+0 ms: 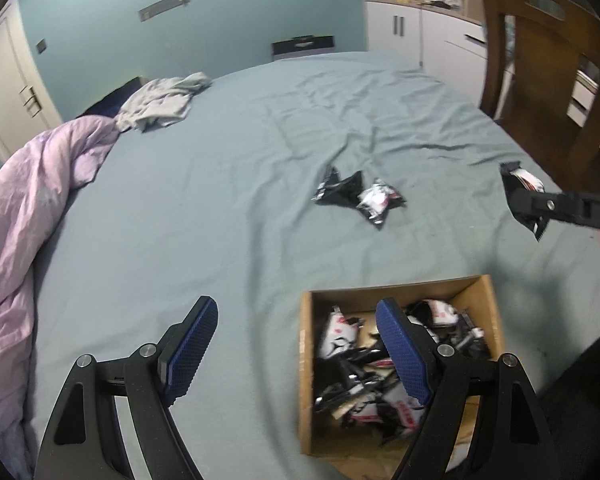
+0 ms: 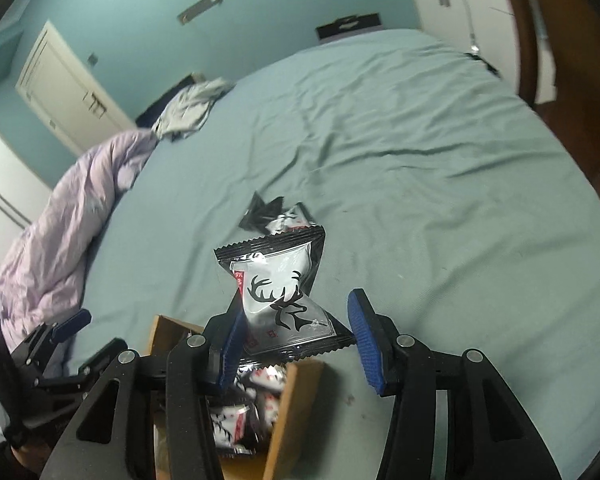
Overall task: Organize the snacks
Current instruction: 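Grasp the last black packet with the left gripper while the right gripper holds its packet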
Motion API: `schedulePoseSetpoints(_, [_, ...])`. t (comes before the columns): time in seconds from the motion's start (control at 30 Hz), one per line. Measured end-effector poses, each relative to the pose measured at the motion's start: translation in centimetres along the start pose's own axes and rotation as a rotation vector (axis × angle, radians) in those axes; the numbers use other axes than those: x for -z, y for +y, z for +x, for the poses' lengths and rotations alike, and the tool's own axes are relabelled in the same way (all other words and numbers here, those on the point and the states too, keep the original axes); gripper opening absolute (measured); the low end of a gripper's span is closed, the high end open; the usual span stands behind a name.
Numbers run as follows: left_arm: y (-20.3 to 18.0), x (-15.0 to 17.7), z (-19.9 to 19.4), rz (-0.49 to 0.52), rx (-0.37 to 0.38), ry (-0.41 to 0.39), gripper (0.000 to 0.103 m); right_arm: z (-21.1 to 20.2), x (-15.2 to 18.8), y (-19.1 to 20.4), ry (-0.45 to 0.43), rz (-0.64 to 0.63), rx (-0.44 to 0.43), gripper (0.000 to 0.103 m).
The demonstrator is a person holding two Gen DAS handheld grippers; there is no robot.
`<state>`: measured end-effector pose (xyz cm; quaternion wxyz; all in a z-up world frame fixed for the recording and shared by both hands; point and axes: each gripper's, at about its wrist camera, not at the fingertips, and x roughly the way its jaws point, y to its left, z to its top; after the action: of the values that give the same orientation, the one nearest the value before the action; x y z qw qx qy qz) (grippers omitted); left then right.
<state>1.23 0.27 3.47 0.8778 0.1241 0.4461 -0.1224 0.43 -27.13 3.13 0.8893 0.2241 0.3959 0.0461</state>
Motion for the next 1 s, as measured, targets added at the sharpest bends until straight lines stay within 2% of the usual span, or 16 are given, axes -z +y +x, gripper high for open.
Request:
schedulePoseSetpoints(0.13, [-1.3, -1.6, 0.2, 0.037, 0.014, 0.011, 0.083, -1.8, 1.3, -1.8, -0.013, 0.091, -0.047, 0.048])
schedulePoseSetpoints(0.2, [-1.9, -2.9, 0.9, 0.018, 0.045, 0.043, 0.083, -1.9, 1.2, -2.7, -0.003, 0.146, -0.074, 0.048])
schedulePoseSetpoints(0.3, [-2.5, -4.7, 2.7, -0.047, 0.101, 0.092, 0.084, -0.8, 0.6, -4.3, 0.005, 0.204, -0.044, 0.048])
schedulePoseSetpoints(0.4, [-2.8, -6.8, 5.8, -0.112, 0.124, 0.165, 0.084, 1.4, -0.1, -5.6, 0.049, 0.247, 0.008, 0.048])
schedulePoseSetpoints(0.5, [-2.6, -8.8, 9.6, -0.21, 0.17, 0.25, 0.084, 3.1, -0.7, -6.2, 0.104, 0.293, -0.013, 0.048])
schedulePoseSetpoints(0.57, [-2.5, -9.7, 12.1, -0.263, 0.194, 0.296, 0.084, 3.7, -1.2, -5.9, 0.106, 0.289, -0.003, 0.048])
schedulePoseSetpoints(0.63, [-2.6, -10.9, 15.1, -0.308, 0.18, 0.345, 0.084, 4.1, -1.6, -5.6, 0.1, 0.262, 0.014, 0.048])
schedulePoseSetpoints(0.77, [-2.9, -12.9, 19.8, -0.367, 0.162, 0.4, 0.084, 4.8, -1.8, -5.7, 0.108, 0.256, -0.007, 0.048])
schedulePoseSetpoints(0.9, [-3.8, -13.7, 23.4, -0.346, 0.099, 0.454, 0.084, 5.6, -1.8, -5.8, 0.12, 0.245, -0.015, 0.048])
schedulePoseSetpoints(1.0, [-4.3, -13.4, 25.4, -0.357, 0.136, 0.506, 0.081, 6.1, -2.1, -5.7, 0.119, 0.238, -0.021, 0.048])
